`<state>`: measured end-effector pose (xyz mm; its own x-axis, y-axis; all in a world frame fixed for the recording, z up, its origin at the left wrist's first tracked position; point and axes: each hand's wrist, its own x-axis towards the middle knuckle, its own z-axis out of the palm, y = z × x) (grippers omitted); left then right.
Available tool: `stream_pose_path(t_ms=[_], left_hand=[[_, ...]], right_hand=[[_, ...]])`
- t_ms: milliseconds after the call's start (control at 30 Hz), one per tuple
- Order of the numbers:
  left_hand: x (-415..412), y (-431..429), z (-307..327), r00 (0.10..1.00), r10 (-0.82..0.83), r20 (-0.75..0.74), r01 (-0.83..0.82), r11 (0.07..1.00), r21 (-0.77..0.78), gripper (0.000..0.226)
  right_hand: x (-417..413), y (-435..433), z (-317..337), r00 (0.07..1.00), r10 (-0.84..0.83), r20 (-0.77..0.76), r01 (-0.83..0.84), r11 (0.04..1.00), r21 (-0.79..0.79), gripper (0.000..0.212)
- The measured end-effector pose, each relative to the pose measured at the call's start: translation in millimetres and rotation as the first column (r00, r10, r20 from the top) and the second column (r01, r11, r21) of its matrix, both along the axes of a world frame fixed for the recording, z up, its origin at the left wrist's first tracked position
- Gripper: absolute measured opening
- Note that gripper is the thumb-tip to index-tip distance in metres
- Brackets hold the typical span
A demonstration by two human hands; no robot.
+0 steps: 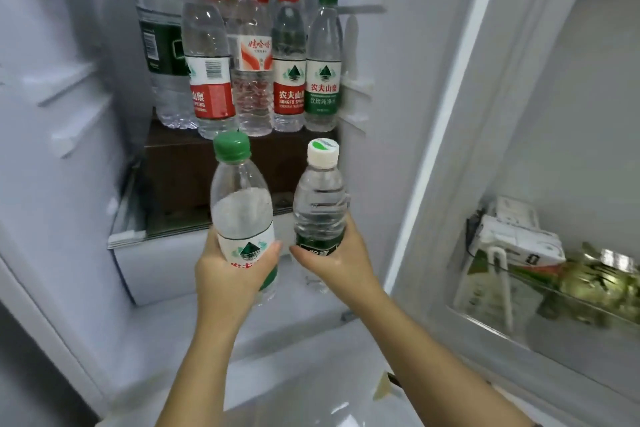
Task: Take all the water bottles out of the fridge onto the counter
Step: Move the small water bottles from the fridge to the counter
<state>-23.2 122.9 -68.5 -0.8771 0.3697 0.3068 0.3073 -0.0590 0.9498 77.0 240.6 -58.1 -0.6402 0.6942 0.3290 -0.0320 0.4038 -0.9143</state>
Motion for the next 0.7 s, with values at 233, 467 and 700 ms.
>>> stream_pose_path(t_ms=[233,467,700], left_hand=[[97,-31,-22,0.998,-0.059,0.036,0.06,0.998,-0.021,0.045],[222,-50,-33,0.979,-0.205,-0.01,0.204,0.976,-0.07,0.046],[349,-42,-44,0.889,-0.455,0.042,0.457,0.883,-0.108,0.045]], right_hand=[[119,-36,-17,0.996,-0.025,0.083,0.032,0.996,-0.079,0.056],[259,-65,-38,0.986,-0.151,0.07,0.158,0.981,-0.113,0.05],[402,-79,-42,0.926,-0.376,0.034,0.377,0.918,-0.126,0.049]])
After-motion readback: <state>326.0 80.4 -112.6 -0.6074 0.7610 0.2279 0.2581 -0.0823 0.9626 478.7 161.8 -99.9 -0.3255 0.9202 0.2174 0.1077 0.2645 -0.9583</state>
